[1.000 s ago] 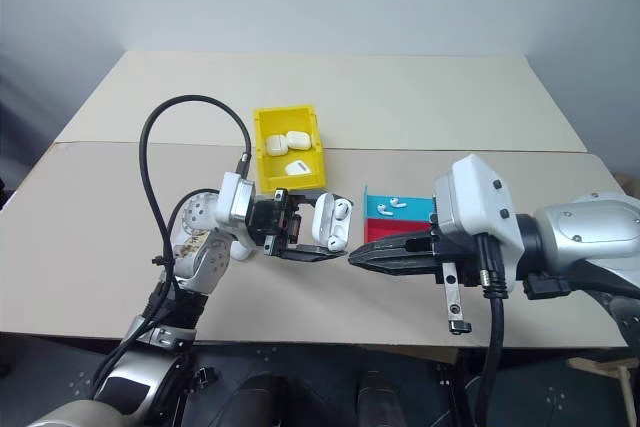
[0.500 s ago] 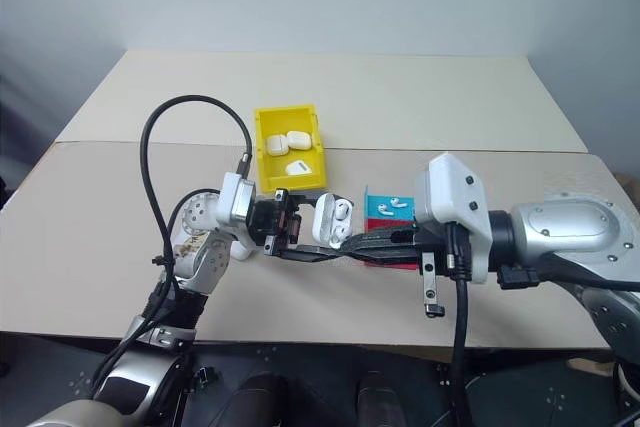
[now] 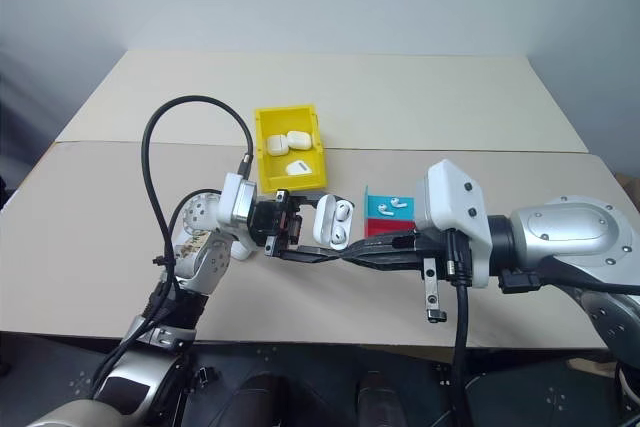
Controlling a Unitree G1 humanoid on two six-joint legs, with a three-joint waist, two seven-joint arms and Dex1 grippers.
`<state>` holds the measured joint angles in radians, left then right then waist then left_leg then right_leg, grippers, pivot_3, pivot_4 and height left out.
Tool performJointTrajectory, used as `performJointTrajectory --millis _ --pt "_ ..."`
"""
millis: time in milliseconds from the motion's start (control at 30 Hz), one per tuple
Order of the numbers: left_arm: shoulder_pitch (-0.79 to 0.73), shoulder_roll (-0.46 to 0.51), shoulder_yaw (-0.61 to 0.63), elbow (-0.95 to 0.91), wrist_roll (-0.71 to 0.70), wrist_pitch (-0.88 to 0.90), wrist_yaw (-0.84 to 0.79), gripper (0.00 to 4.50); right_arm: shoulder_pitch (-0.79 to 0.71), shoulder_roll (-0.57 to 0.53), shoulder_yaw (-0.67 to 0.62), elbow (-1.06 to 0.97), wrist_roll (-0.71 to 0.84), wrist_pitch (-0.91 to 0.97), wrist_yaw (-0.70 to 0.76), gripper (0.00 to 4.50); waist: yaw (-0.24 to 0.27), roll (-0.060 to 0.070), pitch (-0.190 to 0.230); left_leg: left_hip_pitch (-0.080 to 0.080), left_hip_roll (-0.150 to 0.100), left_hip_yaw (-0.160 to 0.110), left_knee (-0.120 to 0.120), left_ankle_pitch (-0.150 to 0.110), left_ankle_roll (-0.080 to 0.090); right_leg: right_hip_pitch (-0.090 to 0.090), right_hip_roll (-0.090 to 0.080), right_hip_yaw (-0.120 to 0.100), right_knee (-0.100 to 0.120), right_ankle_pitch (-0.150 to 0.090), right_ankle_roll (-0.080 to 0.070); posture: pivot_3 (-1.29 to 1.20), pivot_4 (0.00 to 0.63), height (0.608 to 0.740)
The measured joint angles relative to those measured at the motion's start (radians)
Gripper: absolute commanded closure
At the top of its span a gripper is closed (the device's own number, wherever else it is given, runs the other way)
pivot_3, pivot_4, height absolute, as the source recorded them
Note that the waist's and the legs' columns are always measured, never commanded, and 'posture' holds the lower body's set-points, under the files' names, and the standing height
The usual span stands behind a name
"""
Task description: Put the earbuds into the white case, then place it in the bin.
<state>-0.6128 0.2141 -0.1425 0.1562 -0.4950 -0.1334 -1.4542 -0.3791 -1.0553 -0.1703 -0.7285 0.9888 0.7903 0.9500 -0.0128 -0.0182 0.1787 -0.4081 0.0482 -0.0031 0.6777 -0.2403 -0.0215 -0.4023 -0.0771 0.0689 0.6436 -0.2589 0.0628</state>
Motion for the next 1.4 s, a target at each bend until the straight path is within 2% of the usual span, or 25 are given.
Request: performJointTrajectory --millis 267,433,567,767,1033,1167,1400 --pt "0.0 0.002 0.0 0.0 0.0 0.0 0.0 1.73 0.004 -0.016 -0.027 0.023 -0.032 -0.006 0.013 4.45 0.0 0.0 0.0 0.0 0.0 0.0 0.0 0.0 0.0 0.0 0.0 0.0 0.0 0.0 0.0 0.0 0.15 0.74" --pt "-0.001 0.054 -0.038 -0.03 0.048 0.067 0.043 1.73 -0.161 -0.017 -0.091 0.115 0.019 -0.002 -0.021 4.45 -0.004 0.0 0.0 0.001 0.0 0.0 -0.001 0.0 0.0 0.0 0.0 0.0 0.001 0.0 0.0 0.0 0.15 0.74" --pt "-0.007 0.081 -0.063 -0.044 0.089 0.135 0.089 1.73 -0.262 -0.015 -0.025 0.117 0.019 0.009 -0.038 4.45 -0.002 0.0 0.0 0.0 0.0 0.0 0.0 0.0 0.0 -0.001 0.0 0.0 0.0 0.0 0.0 0.0 0.15 0.74" --pt "-0.011 0.077 -0.077 -0.056 0.109 0.135 0.112 1.73 -0.421 0.037 0.164 0.131 -0.045 0.022 -0.03 4.45 -0.002 0.0 0.0 -0.001 0.0 0.0 0.0 0.0 0.0 -0.002 0.0 0.0 0.001 0.0 0.0 0.0 0.15 0.74" --pt "-0.01 0.071 -0.078 -0.063 0.11 0.13 0.13 1.73 -0.489 0.054 0.356 0.13 -0.23 0.022 0.035 4.45 0.0 0.0 0.0 -0.001 0.0 0.0 0.0 0.0 0.0 -0.002 0.0 0.0 0.001 0.0 0.0 0.0 0.15 0.74" --pt "-0.005 0.07 -0.078 -0.063 0.113 0.126 0.135 1.73 -0.493 0.052 0.39 0.131 -0.308 0.014 0.071 4.45 -0.001 0.0 0.0 -0.001 0.0 0.0 0.0 0.0 0.0 -0.002 0.0 0.0 0.001 0.0 0.0 0.0 0.15 0.74" --pt "0.013 0.079 -0.077 -0.062 0.113 0.125 0.132 1.73 -0.453 0.017 0.358 0.13 -0.352 -0.012 0.12 4.45 0.0 0.0 0.0 -0.001 0.0 0.0 0.0 0.0 0.0 -0.002 0.0 0.0 0.001 0.0 0.0 0.0 0.15 0.74"
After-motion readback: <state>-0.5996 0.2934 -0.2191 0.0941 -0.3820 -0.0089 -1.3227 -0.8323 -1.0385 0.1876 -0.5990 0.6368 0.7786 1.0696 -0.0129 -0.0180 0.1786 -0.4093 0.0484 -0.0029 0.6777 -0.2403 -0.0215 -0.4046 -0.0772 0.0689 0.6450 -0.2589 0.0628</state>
